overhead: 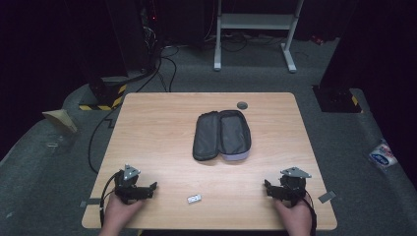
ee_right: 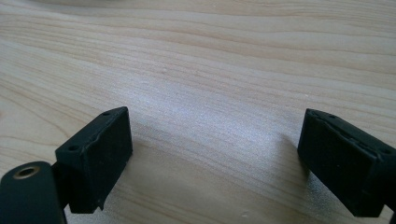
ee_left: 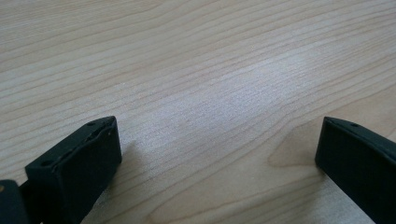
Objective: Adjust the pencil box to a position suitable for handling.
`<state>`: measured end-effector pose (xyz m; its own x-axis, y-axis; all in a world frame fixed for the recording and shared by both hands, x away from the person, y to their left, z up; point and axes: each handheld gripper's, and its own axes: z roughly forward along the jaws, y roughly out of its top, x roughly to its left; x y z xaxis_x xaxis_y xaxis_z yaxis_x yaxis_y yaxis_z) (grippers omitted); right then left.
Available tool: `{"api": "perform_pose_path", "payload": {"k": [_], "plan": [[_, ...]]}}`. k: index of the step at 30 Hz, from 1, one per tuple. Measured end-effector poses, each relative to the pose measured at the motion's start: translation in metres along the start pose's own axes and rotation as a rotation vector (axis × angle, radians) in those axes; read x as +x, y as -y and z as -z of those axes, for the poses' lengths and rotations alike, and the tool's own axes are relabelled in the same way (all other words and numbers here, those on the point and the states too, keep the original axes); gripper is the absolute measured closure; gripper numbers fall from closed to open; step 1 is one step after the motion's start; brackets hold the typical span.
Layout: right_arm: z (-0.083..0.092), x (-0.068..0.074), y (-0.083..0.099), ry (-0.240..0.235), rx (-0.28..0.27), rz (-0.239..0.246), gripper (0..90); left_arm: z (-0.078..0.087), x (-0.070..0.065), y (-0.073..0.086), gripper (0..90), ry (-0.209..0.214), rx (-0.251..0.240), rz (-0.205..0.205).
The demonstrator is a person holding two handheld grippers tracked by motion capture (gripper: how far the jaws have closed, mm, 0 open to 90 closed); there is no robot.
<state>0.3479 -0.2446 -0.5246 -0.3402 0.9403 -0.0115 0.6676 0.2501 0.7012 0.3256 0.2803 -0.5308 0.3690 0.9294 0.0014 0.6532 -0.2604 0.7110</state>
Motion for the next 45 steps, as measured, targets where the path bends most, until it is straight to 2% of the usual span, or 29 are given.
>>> {"api": "perform_pose_path", "payload": {"k": [32,37,45], "plan": [[0.0012,0.0002,0.001,0.003,-0.005,-0.003,11.7,0.0,0.0,-0.0001,0.5,-0.002,0.002,-0.001],[0.0017,-0.0006,0.0014,-0.014,-0.005,0.014,10.8,-0.0001,-0.0001,-0.0002,0.5,-0.003,0.001,-0.001],[0.0035,0.0003,0.001,-0.015,-0.014,0.013,13.4,-0.0001,-0.0002,-0.0002,0.5,-0.004,0.001,0.0]]}}
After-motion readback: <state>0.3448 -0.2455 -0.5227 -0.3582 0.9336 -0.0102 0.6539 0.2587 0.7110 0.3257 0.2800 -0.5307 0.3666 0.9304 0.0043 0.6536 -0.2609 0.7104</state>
